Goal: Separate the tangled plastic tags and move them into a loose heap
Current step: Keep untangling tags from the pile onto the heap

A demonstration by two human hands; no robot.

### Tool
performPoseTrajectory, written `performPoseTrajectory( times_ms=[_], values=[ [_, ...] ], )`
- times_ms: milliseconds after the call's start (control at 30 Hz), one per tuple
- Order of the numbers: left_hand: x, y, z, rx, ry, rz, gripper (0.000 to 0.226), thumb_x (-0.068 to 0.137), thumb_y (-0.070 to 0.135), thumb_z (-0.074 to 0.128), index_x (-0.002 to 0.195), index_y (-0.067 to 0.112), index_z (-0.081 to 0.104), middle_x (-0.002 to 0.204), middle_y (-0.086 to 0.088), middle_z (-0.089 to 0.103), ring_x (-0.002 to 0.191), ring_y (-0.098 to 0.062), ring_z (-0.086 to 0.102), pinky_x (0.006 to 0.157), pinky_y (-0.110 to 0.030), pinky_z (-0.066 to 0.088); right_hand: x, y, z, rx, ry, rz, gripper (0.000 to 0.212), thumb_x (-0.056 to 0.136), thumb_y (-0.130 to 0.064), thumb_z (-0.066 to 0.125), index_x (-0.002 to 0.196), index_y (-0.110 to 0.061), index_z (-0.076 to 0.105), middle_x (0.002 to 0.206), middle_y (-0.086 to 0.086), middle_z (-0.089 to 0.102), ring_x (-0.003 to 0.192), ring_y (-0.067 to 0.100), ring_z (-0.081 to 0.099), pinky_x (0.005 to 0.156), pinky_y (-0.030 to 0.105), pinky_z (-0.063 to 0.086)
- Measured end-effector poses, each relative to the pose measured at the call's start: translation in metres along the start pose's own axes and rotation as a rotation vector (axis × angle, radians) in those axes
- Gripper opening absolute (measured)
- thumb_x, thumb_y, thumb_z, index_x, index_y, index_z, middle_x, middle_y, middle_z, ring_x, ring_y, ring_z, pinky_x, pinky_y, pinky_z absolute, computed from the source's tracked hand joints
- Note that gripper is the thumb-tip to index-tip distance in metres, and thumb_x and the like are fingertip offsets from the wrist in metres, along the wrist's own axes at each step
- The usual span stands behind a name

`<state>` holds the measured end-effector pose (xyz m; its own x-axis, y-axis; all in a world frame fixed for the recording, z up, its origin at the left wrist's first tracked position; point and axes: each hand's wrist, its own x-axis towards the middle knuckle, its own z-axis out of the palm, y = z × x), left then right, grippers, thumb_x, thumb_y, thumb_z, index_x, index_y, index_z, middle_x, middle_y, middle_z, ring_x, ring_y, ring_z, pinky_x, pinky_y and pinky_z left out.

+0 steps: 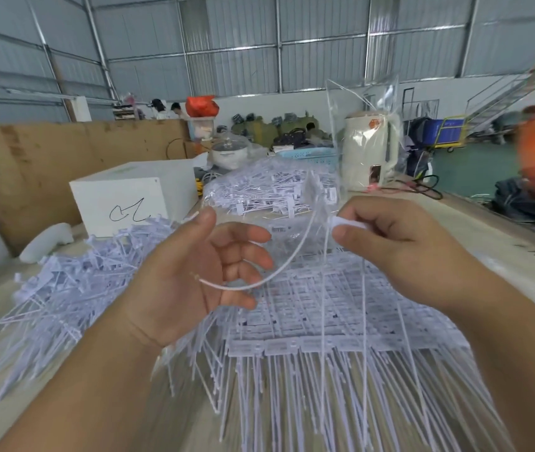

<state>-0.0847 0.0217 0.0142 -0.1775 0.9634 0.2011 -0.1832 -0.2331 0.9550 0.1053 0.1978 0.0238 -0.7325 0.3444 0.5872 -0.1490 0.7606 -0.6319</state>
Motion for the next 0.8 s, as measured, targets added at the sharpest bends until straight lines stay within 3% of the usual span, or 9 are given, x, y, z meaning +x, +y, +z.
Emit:
performPoseTrajectory(
  times_ms=[100, 167, 267, 367, 500, 633, 700, 800],
  values=[
    [-0.005, 0.003, -0.007, -0.023, -0.180, -0.091, 0.080, 0.075, 0.064, 0.066, 0.127, 0.003, 0.061, 0.118, -0.019, 0.062, 0.103, -0.032, 0.058, 0.093, -0.048, 0.043, -0.001, 0.002, -0.001, -0.057, -0.017, 0.031, 0.028, 0.092, -0.024, 0.063, 0.067, -0.016, 0.054, 0.054, -0.008, 0.034, 0.048, 0.008, 0.031, 0.046, 0.018, 0.025],
    [-0.006, 0.004, -0.007, -0.022, -0.186, -0.108, 0.081, 0.074, 0.064, 0.065, 0.128, 0.004, 0.061, 0.123, -0.021, 0.060, 0.107, -0.032, 0.057, 0.095, -0.047, 0.041, -0.001, 0.001, 0.002, -0.085, -0.059, 0.050, 0.027, 0.091, -0.025, 0.063, 0.067, -0.016, 0.055, 0.050, -0.008, 0.037, 0.044, 0.010, 0.033, 0.044, 0.018, 0.026],
    [0.003, -0.004, 0.008, 0.102, 0.106, -0.034, 0.057, 0.067, 0.060, 0.073, 0.101, 0.015, 0.074, 0.096, -0.015, 0.068, 0.080, -0.025, 0.060, 0.069, -0.031, 0.051, -0.002, -0.001, 0.010, -0.087, -0.086, 0.038, 0.029, 0.094, -0.025, 0.062, 0.068, -0.014, 0.054, 0.050, -0.010, 0.039, 0.043, 0.007, 0.033, 0.045, 0.017, 0.026],
    [0.012, -0.018, 0.026, 0.264, 0.377, 0.026, 0.024, 0.065, 0.057, 0.065, 0.067, 0.032, 0.070, 0.067, -0.006, 0.065, 0.057, -0.019, 0.051, 0.050, -0.026, 0.043, -0.003, -0.002, 0.018, -0.097, -0.104, 0.030, 0.027, 0.094, -0.030, 0.060, 0.071, -0.018, 0.055, 0.049, -0.007, 0.040, 0.041, 0.006, 0.032, 0.045, 0.018, 0.027],
    [0.012, -0.023, 0.029, 0.343, 0.447, 0.072, 0.030, 0.064, 0.054, 0.079, 0.055, 0.031, 0.063, 0.060, -0.005, 0.061, 0.047, -0.015, 0.046, 0.044, -0.023, 0.037, -0.005, -0.006, 0.022, -0.069, -0.121, 0.045, 0.024, 0.095, -0.029, 0.059, 0.074, -0.017, 0.056, 0.048, -0.007, 0.037, 0.038, 0.006, 0.030, 0.042, 0.019, 0.027],
    [0.010, -0.020, 0.024, 0.410, 0.378, 0.101, 0.040, 0.069, 0.038, 0.081, 0.046, 0.021, 0.053, 0.054, -0.007, 0.060, 0.041, -0.014, 0.043, 0.041, -0.018, 0.035, -0.005, -0.007, 0.023, -0.069, -0.185, 0.054, 0.023, 0.094, -0.026, 0.062, 0.072, -0.019, 0.056, 0.052, -0.010, 0.041, 0.041, 0.006, 0.034, 0.045, 0.019, 0.028],
    [0.009, -0.020, 0.024, 0.425, 0.348, 0.089, 0.040, 0.075, 0.042, 0.070, 0.046, 0.021, 0.052, 0.053, -0.007, 0.057, 0.042, -0.015, 0.044, 0.041, -0.019, 0.035, -0.006, -0.005, 0.022, -0.010, -0.229, 0.091, 0.020, 0.094, -0.025, 0.062, 0.076, -0.018, 0.057, 0.050, -0.010, 0.042, 0.040, 0.004, 0.033, 0.044, 0.018, 0.029],
    [0.010, -0.021, 0.028, 0.467, 0.383, 0.091, 0.043, 0.071, 0.050, 0.075, 0.047, 0.023, 0.053, 0.052, -0.002, 0.051, 0.043, -0.014, 0.044, 0.042, -0.019, 0.035, -0.006, -0.003, 0.021, -0.010, -0.238, 0.134, 0.019, 0.093, -0.027, 0.063, 0.076, -0.021, 0.058, 0.049, -0.011, 0.044, 0.040, 0.006, 0.035, 0.042, 0.018, 0.030]
  ],
)
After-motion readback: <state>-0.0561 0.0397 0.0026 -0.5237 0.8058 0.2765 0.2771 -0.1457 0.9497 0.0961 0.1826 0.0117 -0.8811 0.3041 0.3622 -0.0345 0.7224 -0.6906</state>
